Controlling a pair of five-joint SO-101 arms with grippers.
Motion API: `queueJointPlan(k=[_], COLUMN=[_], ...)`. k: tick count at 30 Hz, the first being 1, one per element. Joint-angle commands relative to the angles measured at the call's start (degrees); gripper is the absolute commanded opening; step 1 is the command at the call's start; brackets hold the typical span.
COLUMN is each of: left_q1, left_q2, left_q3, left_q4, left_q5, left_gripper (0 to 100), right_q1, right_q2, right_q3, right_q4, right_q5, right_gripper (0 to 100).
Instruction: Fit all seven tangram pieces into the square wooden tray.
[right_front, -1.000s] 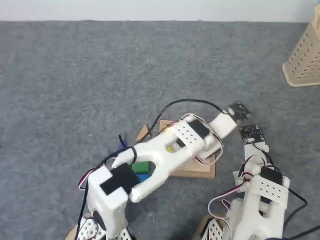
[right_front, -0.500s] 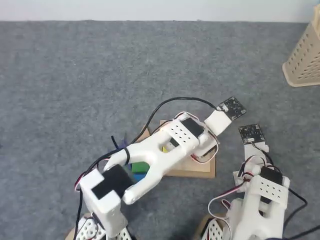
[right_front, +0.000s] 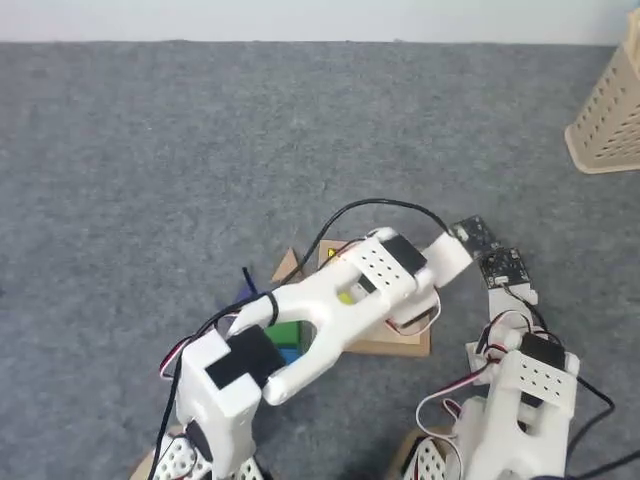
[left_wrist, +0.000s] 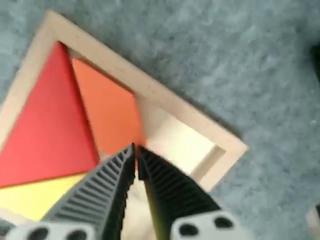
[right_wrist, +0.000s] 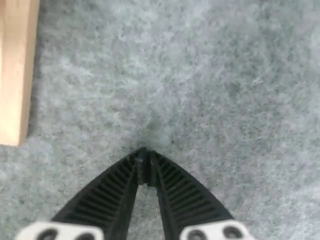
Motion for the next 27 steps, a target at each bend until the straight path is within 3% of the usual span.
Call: queueJointPlan(k=[1, 5, 10, 13, 16, 19, 22, 24, 27], left_q1=[0.53, -1.76, -8.18, -18.11, -33.14, -48.26, -59.96, -65.14, -69.45], left_q2=[-1.32, -9.05, -28.57, -41.14, -53.36, -64.18, -72.18, -75.52, -77.80], left_q3=[1.27, 1.10, 2.68, 6.02, 13.23, 24.75, 37.41, 44.09, 50.95], left_q4=[3.52, 6.68, 12.04, 15.30, 14.33, 9.05, 2.20, -1.23, -4.75], left_q5=[-1.23, -3.34, -3.08, -2.02, -2.73, -7.12, -8.79, -8.88, -10.73], left_gripper=[1, 1, 1, 1, 1, 4, 12, 15, 15], right_q1=[0.57, 0.57, 0.66, 0.57, -1.36, -7.69, -17.54, -24.22, -32.75], right_q2=[-1.36, -1.36, -1.45, -1.45, -1.10, -0.75, -0.66, -0.22, 3.56], right_q3=[-0.09, -0.09, -0.70, -3.87, -10.73, -18.81, -25.49, -28.40, -31.82], right_q4=[-0.92, -1.01, -1.45, -2.86, -1.27, 4.26, 10.42, 12.44, 12.62], right_q5=[0.70, 0.70, 0.53, 0.35, -0.44, -4.92, -8.70, -10.81, -12.04], right_gripper=[0.6, 0.6, 0.6, 0.6, 0.6, 2.4, 11.5, 16.2, 15.4])
